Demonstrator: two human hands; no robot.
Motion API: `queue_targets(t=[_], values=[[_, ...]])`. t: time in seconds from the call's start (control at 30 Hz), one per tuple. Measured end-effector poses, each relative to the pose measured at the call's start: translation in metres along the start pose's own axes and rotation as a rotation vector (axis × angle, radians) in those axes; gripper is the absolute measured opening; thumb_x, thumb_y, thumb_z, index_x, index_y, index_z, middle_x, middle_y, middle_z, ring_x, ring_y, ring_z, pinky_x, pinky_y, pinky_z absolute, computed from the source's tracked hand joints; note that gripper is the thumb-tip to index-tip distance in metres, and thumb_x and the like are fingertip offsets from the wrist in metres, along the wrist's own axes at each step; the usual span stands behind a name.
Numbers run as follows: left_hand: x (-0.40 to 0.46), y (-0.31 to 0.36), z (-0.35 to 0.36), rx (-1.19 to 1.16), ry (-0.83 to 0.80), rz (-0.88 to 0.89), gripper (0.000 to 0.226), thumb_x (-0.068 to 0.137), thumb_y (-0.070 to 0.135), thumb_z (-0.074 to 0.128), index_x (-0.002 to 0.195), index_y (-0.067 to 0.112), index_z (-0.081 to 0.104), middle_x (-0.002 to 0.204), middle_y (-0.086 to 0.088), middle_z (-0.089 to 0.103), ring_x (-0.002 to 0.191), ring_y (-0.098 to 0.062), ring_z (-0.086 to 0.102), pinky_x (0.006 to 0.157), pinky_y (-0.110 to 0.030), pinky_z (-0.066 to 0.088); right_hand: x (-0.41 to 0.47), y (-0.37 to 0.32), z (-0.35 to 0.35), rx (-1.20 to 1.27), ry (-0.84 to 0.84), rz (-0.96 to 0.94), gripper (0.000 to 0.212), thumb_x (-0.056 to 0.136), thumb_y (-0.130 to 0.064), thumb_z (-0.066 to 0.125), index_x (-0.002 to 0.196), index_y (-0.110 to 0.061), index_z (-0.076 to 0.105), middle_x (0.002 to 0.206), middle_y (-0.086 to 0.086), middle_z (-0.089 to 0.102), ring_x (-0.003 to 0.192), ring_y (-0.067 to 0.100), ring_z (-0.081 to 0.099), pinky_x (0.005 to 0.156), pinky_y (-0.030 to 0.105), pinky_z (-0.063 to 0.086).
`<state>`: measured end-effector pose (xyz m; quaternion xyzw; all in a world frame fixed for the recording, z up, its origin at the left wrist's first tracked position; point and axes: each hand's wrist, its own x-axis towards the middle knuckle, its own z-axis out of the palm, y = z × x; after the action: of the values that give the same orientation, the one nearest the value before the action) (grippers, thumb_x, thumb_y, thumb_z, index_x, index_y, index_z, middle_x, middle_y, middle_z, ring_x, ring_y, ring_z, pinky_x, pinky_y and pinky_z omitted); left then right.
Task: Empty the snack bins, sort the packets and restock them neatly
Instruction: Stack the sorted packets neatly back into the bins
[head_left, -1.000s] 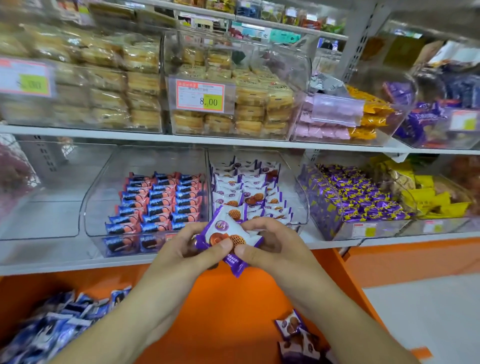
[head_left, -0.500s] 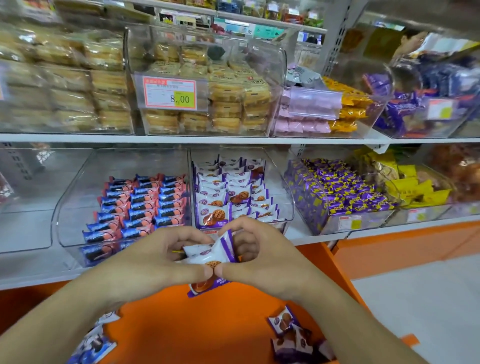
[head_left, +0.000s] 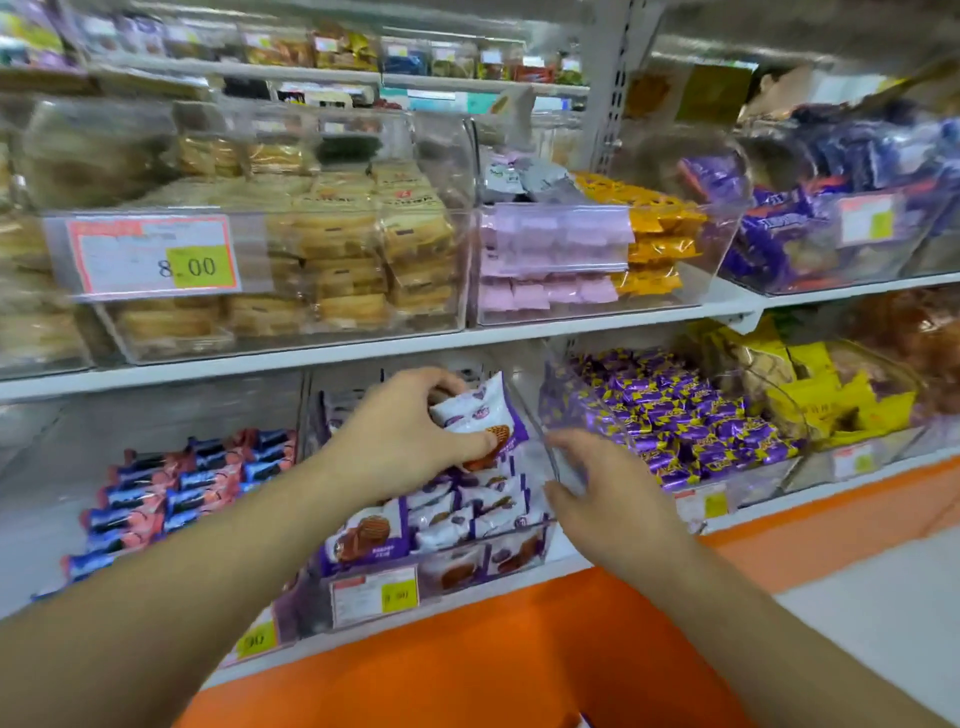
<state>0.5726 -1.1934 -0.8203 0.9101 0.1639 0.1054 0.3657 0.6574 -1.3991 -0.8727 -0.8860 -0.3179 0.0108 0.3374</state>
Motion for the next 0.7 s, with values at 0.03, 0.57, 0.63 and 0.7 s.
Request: queue_targets(t=[0.03,0.57,0.63,0.7], values=[[0.019,0.002,0.007,0.047,0.011,-0.013,0.041,0.077,0.057,0.084,0.105,0.035,0.064,0.084,0.012,0.07,0.067,-0.01,0.068,0.059,-0.033,0.057,0.001,0.009,0.004,0.01,0.009,-0.035,0.05,0.098,-0.018,0.068,0.144,-0.034,0.056,0.126,-0.023,0.065,0.12,0.015,0.066,0.104,0.037,0.054],[0.103,-0.044,0.045,0.155,0.03,-0.19,0.028,0.082,0.063,0.075,0.096,0.047,0.057,0.084,0.012,0.063,0.069,-0.006,0.059,0.06,-0.024,0.044,0.011,0.061,0.036,0.252,0.221,-0.137,0.047,0.093,-0.017,0.072,0.132,-0.042,0.068,0.105,-0.032,0.069,0.107,-0.023,0.056,0.089,-0.003,0.036],[0.106,-0.045,0.047,0.184,0.054,-0.044,0.038,0.082,0.051,0.081,0.109,0.04,0.057,0.086,0.021,0.058,0.071,0.005,0.054,0.055,-0.014,0.038,0.011,0.061,0.036,0.258,0.215,-0.138,0.047,0.094,-0.018,0.071,0.134,-0.043,0.067,0.108,-0.03,0.07,0.111,-0.02,0.056,0.09,-0.003,0.037],[0.113,-0.046,0.05,0.224,0.057,0.001,0.044,0.081,0.05,0.083,0.114,0.04,0.056,0.099,0.02,0.061,0.085,-0.002,0.06,0.064,-0.016,0.043,0.01,0.061,0.036,0.259,0.2,-0.134,0.047,0.095,-0.019,0.071,0.135,-0.043,0.066,0.108,-0.032,0.068,0.113,-0.019,0.056,0.091,-0.002,0.038]])
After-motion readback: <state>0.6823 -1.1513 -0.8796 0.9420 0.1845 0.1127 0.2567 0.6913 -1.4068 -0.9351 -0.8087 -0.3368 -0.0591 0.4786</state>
